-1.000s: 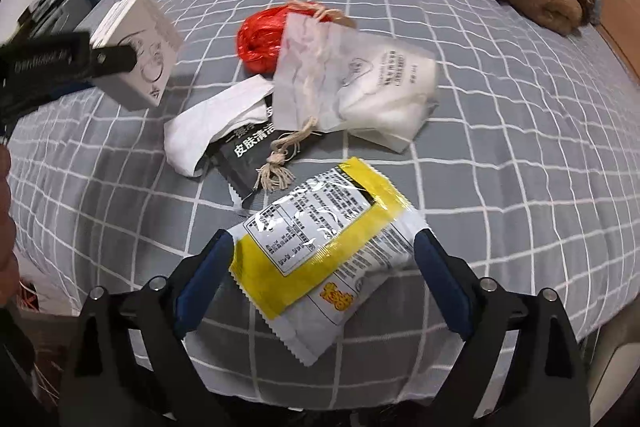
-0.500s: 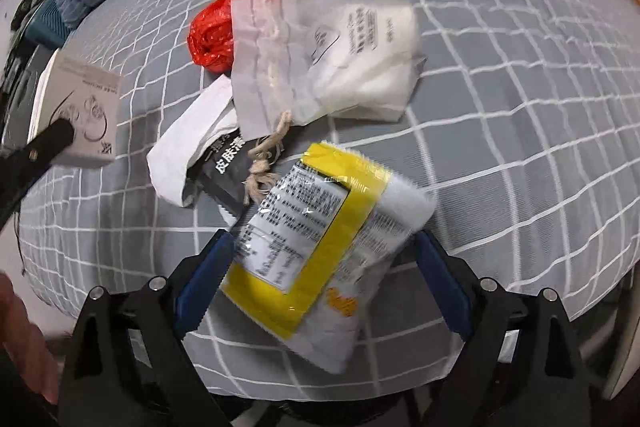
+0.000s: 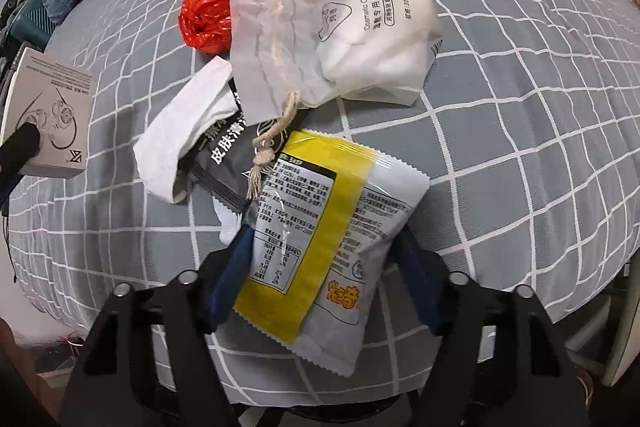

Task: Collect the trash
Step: 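Lift the yellow snack bag with the right tool while the left tool holds the white box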

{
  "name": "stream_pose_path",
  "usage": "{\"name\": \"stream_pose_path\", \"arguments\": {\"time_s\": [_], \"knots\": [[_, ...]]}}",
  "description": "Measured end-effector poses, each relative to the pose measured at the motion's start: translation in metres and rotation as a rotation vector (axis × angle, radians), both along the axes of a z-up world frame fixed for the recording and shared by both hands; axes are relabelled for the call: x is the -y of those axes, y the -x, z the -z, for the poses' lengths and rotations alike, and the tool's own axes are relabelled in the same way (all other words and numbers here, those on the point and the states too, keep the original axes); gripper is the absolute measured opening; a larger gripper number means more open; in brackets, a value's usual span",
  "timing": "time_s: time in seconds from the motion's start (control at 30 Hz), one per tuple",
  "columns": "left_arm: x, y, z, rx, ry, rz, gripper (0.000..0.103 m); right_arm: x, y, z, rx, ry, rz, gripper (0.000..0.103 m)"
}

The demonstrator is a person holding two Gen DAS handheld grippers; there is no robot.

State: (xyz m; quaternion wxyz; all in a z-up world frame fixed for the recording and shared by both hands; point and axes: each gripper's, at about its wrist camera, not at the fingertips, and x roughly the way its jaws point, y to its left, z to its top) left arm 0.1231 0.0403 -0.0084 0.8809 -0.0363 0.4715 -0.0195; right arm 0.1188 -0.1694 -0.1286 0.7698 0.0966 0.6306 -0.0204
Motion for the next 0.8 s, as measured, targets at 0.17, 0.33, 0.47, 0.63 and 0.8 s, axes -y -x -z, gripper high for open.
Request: {"name": "stream_pose_path", "arguments": {"time_s": [0.17, 0.33, 0.47, 0.63, 0.8], "knots": [[0.002, 0.004, 0.001, -0.005, 0.000, 0.000, 0.039, 0.002, 0.013, 0.002, 0.016, 0.018, -0.014, 0.044], [0.001, 0.009, -0.001, -0.004, -0.004, -0.003, 0.039, 0.003, 0.023, -0.003, 0.033, 0.014, -0.019, 0.034], [-0.002, 0.012, -0.002, -0.002, -0.005, -0.005, 0.039, 0.001, 0.029, -0.010, 0.047, 0.011, -0.024, 0.031], [-0.004, 0.016, -0.004, -0.003, -0.004, -0.006, 0.039, 0.003, 0.032, -0.020, 0.057, 0.006, -0.027, 0.030], [-0.004, 0.019, -0.005, -0.001, -0.006, -0.005, 0.039, 0.014, 0.035, -0.031, 0.075, 0.013, -0.022, 0.030]]}}
